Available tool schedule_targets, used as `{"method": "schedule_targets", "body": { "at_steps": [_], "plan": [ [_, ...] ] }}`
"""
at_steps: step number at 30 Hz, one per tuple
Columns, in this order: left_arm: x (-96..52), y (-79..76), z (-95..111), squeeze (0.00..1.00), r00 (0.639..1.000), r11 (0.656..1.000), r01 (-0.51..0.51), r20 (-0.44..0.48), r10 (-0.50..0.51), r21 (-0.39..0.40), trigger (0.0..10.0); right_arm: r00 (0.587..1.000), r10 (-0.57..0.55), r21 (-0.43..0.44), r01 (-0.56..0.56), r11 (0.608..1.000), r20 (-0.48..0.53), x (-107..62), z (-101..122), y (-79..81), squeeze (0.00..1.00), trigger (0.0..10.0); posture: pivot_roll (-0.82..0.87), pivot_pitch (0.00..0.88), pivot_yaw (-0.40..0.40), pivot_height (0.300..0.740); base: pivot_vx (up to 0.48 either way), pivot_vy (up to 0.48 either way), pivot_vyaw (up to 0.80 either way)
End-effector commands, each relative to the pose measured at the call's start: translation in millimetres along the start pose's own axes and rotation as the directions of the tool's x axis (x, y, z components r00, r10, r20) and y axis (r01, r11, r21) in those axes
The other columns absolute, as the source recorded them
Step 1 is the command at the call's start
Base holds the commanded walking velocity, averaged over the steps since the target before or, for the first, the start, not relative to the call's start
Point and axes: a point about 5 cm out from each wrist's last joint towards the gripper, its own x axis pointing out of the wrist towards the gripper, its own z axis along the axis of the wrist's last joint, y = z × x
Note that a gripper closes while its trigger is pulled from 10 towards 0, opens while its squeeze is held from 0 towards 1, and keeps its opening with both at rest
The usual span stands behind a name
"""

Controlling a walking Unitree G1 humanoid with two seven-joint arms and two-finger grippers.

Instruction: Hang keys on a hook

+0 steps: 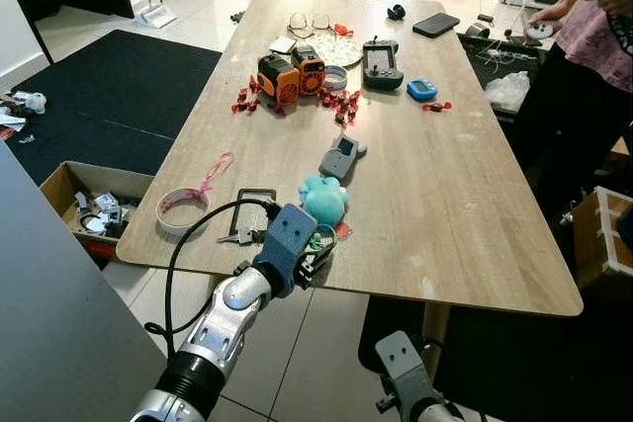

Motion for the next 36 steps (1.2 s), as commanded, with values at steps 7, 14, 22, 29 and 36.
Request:
{"method": "schedule_targets", "body": {
  "at_steps": [7, 14, 22, 29, 36],
  "plan": [
    [1.2, -6.2, -10.3, 0.00, 0.995, 0.999, 0.041, -0.096, -0.039, 0.016, 10.0, 1.000, 0.013, -0.003, -0.013, 1.000, -0.019, -2.3, -5.8, 3.9, 0.00, 10.0, 0.04, 0.136, -0.024, 0.740, 0.000, 0.000, 0.00],
    [-0.3, -6.4, -12.7, 0.00, 0.985, 0.992, 0.100, -0.146, -0.087, 0.083, 10.0, 1.000, 0.013, -0.005, -0.013, 1.000, -0.017, -1.7, -4.6, 3.5, 0.00, 10.0, 0.04, 0.126, -0.025, 0.740, 0.000, 0.000, 0.00],
    [-1.1, -6.8, -13.2, 0.00, 0.983, 0.990, 0.108, -0.155, -0.093, 0.089, 5.5, 1.000, 0.011, -0.007, -0.011, 1.000, -0.018, -1.6, -4.5, 2.9, 0.00, 10.0, 0.04, 0.119, -0.024, 0.740, 0.000, 0.000, 0.00],
    [-1.4, -5.9, -13.4, 0.00, 0.983, 0.989, 0.111, -0.157, -0.094, 0.097, 3.4, 1.000, 0.008, -0.006, -0.008, 1.000, -0.021, -1.3, -4.4, 2.8, 0.00, 10.0, 0.04, 0.119, -0.021, 0.740, 0.000, 0.000, 0.00],
    [-1.4, -4.7, -13.1, 0.00, 0.983, 0.989, 0.107, -0.159, -0.090, 0.101, 7.6, 1.000, 0.007, -0.005, -0.007, 1.000, -0.023, -1.3, -4.6, 2.6, 0.00, 10.0, 0.04, 0.121, -0.022, 0.740, 0.000, 0.000, 0.00]
  ]
}}
